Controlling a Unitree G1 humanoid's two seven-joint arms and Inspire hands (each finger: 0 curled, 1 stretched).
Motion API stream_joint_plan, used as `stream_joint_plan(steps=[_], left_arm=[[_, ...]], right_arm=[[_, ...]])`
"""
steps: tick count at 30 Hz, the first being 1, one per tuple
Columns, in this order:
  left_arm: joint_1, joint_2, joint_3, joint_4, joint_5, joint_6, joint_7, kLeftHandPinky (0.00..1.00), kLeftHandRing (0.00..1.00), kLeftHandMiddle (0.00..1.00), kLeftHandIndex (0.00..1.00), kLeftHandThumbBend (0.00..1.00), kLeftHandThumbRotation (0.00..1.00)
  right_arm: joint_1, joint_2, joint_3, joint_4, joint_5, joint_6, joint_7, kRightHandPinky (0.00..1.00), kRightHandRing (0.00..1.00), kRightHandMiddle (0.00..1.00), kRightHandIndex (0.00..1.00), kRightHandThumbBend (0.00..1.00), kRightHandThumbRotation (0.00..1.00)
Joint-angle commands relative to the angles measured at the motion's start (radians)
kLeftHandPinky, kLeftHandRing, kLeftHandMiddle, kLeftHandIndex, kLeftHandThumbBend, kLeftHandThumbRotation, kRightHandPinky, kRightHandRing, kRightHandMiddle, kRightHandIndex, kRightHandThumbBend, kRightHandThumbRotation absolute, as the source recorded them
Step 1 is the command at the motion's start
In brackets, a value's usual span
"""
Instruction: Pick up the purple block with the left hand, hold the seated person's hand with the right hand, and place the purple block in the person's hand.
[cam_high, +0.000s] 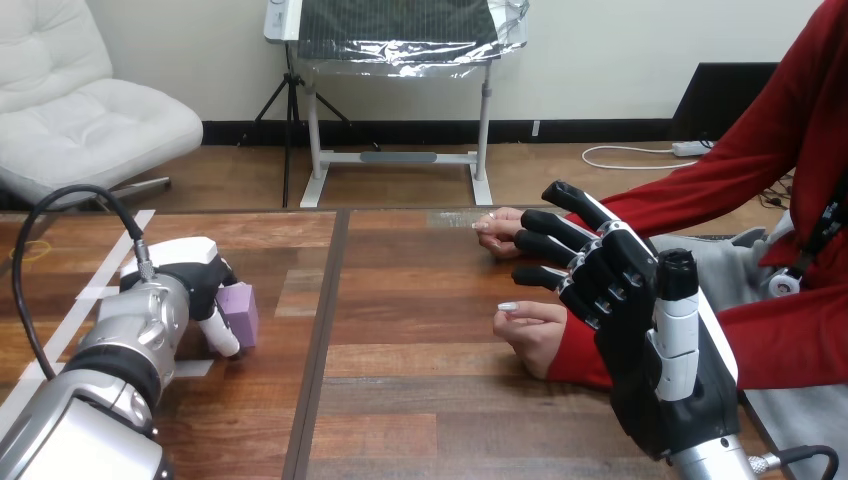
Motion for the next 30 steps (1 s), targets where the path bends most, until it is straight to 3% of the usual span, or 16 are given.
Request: stream_joint_plan(steps=[1, 30], left_arm=[[-0.083, 0.022, -0.020, -0.010, 0.019, -0.008, 0.018, 0.88, 0.89, 0.87, 0.86, 0.60, 0.04], [-0.080, 0.007, -0.034, -0.009, 0.005, 0.021, 0.003, 0.88, 0.87, 0.86, 0.83, 0.59, 0.08]], right_arm=[[-0.058, -0.009, -0.006, -0.021, 0.018, -0.003, 0.003, 0.70, 0.81, 0.80, 0.86, 0.83, 0.96], [-0.056, -0.009, -0.005, -0.026, 0.015, -0.004, 0.002, 0.71, 0.81, 0.81, 0.85, 0.83, 0.96]])
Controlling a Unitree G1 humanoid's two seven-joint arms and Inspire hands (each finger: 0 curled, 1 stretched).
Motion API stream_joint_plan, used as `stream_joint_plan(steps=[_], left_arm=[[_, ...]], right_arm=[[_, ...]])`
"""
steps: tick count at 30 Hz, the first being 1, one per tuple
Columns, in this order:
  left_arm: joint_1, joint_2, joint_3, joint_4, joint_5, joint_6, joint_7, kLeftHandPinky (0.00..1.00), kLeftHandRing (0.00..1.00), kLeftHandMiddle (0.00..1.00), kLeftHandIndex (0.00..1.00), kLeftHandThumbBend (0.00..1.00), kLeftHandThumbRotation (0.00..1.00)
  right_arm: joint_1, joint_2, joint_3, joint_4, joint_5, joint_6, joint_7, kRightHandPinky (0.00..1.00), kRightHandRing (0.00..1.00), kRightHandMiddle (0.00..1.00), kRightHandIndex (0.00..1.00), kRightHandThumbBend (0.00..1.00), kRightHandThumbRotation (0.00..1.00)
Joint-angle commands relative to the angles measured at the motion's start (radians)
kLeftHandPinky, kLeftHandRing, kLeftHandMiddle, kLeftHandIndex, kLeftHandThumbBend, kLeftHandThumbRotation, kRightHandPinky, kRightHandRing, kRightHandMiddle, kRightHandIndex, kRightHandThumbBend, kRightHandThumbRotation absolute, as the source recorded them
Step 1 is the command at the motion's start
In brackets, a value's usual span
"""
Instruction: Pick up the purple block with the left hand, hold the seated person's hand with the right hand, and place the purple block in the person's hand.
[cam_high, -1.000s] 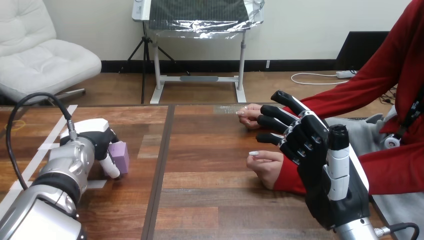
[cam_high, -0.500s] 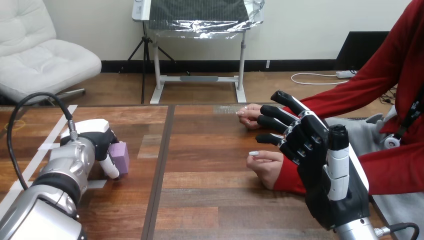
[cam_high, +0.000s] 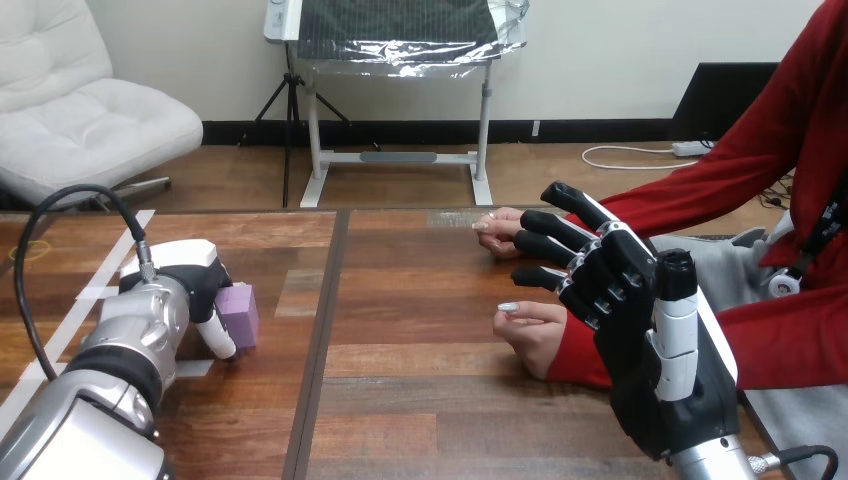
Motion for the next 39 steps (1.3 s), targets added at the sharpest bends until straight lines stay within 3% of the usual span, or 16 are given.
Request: stream_joint_plan(steps=[1, 13, 28, 39], left_arm=[[-0.081, 0.007, -0.001, -0.009, 0.003, 0.009, 0.003, 0.88, 0.87, 0.86, 0.83, 0.60, 0.08], [-0.072, 0.003, 0.007, -0.012, -0.009, 0.010, 0.027, 0.86, 0.84, 0.83, 0.81, 0.60, 0.09], [-0.065, 0.003, 0.009, -0.009, -0.012, 0.001, 0.067, 0.74, 0.71, 0.70, 0.73, 0.61, 0.06], [-0.058, 0.004, 0.018, -0.011, -0.024, -0.012, 0.094, 0.70, 0.67, 0.67, 0.70, 0.61, 0.05]], right_arm=[[-0.056, -0.009, -0.005, -0.026, 0.015, -0.005, 0.002, 0.71, 0.81, 0.81, 0.85, 0.83, 0.96], [-0.055, -0.010, -0.006, -0.029, 0.017, -0.003, 0.002, 0.71, 0.81, 0.81, 0.85, 0.84, 0.96], [-0.054, -0.012, -0.005, -0.030, 0.017, -0.005, 0.006, 0.70, 0.81, 0.81, 0.86, 0.83, 0.97], [-0.053, -0.010, -0.005, -0.027, 0.014, -0.008, 0.005, 0.70, 0.81, 0.81, 0.86, 0.83, 0.97]])
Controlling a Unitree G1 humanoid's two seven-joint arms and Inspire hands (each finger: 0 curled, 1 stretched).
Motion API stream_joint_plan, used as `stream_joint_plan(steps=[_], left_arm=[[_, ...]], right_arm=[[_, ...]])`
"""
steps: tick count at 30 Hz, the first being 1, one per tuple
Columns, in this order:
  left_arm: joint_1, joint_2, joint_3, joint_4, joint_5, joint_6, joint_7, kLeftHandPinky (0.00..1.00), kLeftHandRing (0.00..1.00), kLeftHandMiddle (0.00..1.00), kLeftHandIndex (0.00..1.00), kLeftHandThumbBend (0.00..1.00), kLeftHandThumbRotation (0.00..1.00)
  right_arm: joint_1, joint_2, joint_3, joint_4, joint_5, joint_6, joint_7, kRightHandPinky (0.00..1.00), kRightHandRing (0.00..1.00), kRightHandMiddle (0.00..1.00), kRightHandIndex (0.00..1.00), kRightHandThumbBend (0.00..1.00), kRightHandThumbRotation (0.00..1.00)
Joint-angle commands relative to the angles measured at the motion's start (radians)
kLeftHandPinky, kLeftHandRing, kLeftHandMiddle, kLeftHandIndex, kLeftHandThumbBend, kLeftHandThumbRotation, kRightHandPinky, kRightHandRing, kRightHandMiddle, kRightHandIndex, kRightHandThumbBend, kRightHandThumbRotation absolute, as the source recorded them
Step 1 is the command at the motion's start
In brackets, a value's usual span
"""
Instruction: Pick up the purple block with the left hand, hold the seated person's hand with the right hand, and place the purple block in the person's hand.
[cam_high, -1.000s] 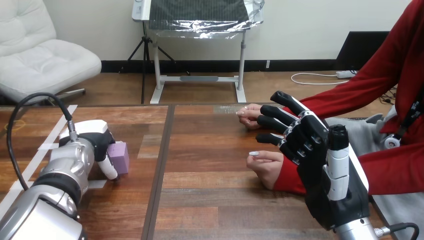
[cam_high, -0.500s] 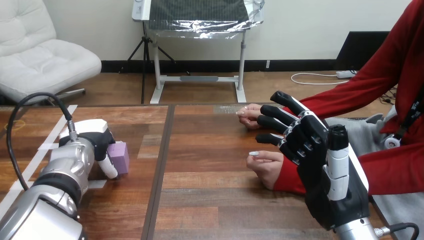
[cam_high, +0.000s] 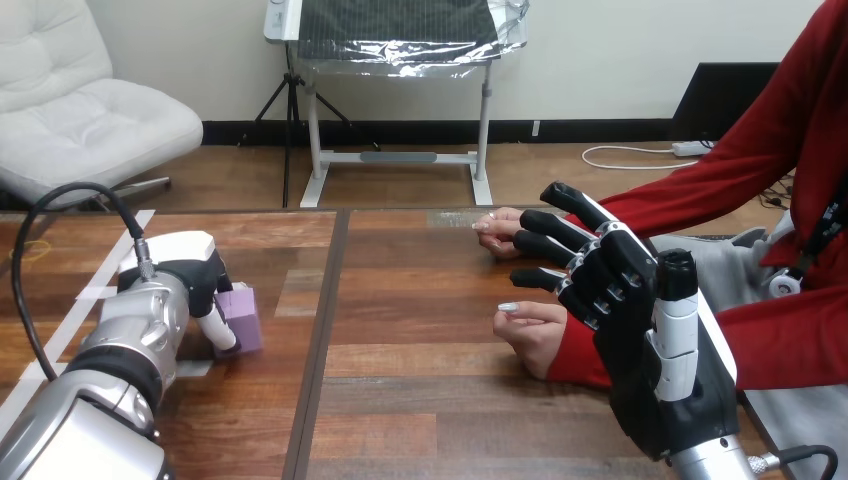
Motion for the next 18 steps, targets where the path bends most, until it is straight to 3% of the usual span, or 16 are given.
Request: stream_joint_plan(steps=[1, 18], left_arm=[[-0.057, 0.005, 0.014, -0.011, -0.008, -0.012, 0.038, 0.70, 0.66, 0.67, 0.69, 0.61, 0.05], [-0.050, 0.005, 0.021, -0.011, -0.021, -0.024, 0.059, 0.68, 0.65, 0.65, 0.65, 0.62, 0.02]], right_arm=[[-0.054, -0.009, -0.005, -0.027, 0.014, -0.009, 0.002, 0.70, 0.81, 0.81, 0.86, 0.83, 0.97], [-0.052, -0.010, -0.004, -0.029, 0.015, -0.007, 0.003, 0.71, 0.81, 0.81, 0.86, 0.82, 0.96]])
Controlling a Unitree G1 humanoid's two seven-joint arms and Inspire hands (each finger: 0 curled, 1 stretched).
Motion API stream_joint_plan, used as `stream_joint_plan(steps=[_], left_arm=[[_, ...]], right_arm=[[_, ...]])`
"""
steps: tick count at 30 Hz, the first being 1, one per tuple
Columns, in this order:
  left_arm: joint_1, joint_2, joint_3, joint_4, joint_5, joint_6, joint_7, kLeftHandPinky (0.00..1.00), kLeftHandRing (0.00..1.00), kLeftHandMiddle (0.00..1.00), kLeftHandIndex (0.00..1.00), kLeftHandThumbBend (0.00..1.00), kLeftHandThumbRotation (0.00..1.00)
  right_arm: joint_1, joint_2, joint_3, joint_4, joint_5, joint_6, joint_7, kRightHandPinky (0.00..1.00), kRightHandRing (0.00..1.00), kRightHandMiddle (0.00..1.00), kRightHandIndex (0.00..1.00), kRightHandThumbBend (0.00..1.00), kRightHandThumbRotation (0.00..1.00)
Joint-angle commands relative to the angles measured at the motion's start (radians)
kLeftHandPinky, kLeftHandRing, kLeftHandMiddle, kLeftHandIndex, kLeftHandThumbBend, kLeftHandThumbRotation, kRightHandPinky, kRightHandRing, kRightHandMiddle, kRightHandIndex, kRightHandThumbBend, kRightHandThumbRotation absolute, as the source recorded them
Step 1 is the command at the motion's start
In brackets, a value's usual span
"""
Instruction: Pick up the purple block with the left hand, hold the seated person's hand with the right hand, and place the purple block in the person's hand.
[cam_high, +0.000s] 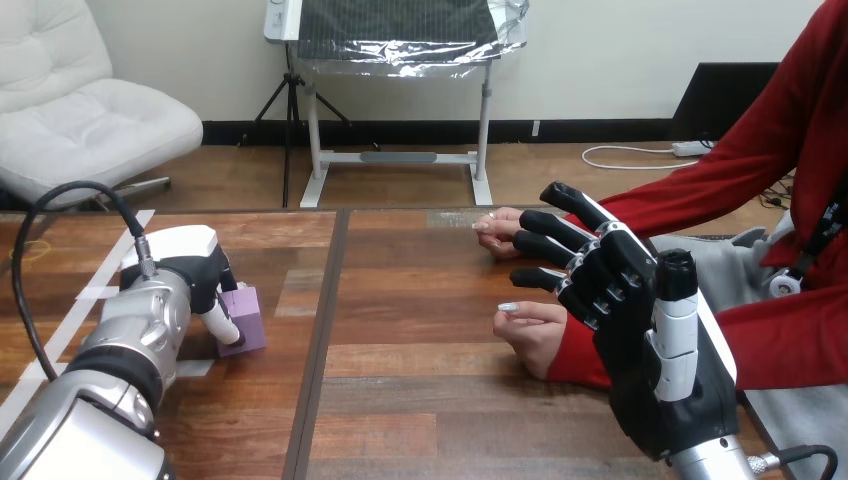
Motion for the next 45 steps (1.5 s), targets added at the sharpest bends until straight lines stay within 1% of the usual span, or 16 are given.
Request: stream_joint_plan(steps=[1, 9, 17, 26, 28, 33, 45], left_arm=[[-0.050, 0.005, 0.019, -0.012, -0.013, -0.011, 0.036, 0.68, 0.65, 0.65, 0.65, 0.62, 0.01], [-0.048, 0.004, 0.018, -0.012, -0.013, -0.012, 0.041, 0.67, 0.63, 0.63, 0.62, 0.64, 0.00], [-0.049, 0.004, 0.014, -0.009, -0.005, -0.009, 0.038, 0.67, 0.63, 0.63, 0.62, 0.65, 0.00], [-0.055, 0.001, 0.004, -0.007, 0.007, 0.006, 0.016, 0.68, 0.66, 0.66, 0.67, 0.66, 0.06], [-0.056, 0.000, 0.004, -0.007, 0.008, 0.010, 0.013, 0.69, 0.67, 0.67, 0.68, 0.66, 0.08], [-0.056, -0.003, 0.001, -0.007, 0.010, 0.017, 0.012, 0.68, 0.67, 0.67, 0.69, 0.67, 0.11], [-0.052, -0.006, 0.005, -0.007, 0.005, 0.021, 0.027, 0.68, 0.65, 0.66, 0.68, 0.68, 0.06]], right_arm=[[-0.052, -0.009, -0.005, -0.029, 0.015, -0.007, 0.002, 0.71, 0.81, 0.81, 0.86, 0.82, 0.96], [-0.052, -0.007, -0.004, -0.028, 0.015, -0.011, 0.001, 0.71, 0.81, 0.81, 0.86, 0.82, 0.96], [-0.050, -0.007, -0.003, -0.032, 0.016, -0.008, 0.001, 0.70, 0.81, 0.80, 0.86, 0.82, 0.96], [-0.049, -0.006, -0.003, -0.036, 0.016, -0.003, -0.003, 0.70, 0.81, 0.80, 0.86, 0.82, 0.96], [-0.049, -0.006, -0.003, -0.036, 0.017, -0.002, -0.003, 0.70, 0.81, 0.80, 0.86, 0.82, 0.95], [-0.051, -0.008, -0.004, -0.033, 0.016, -0.005, 0.000, 0.71, 0.81, 0.81, 0.86, 0.83, 0.95], [-0.050, -0.009, -0.005, -0.031, 0.017, -0.006, 0.001, 0.71, 0.81, 0.81, 0.86, 0.83, 0.96]])
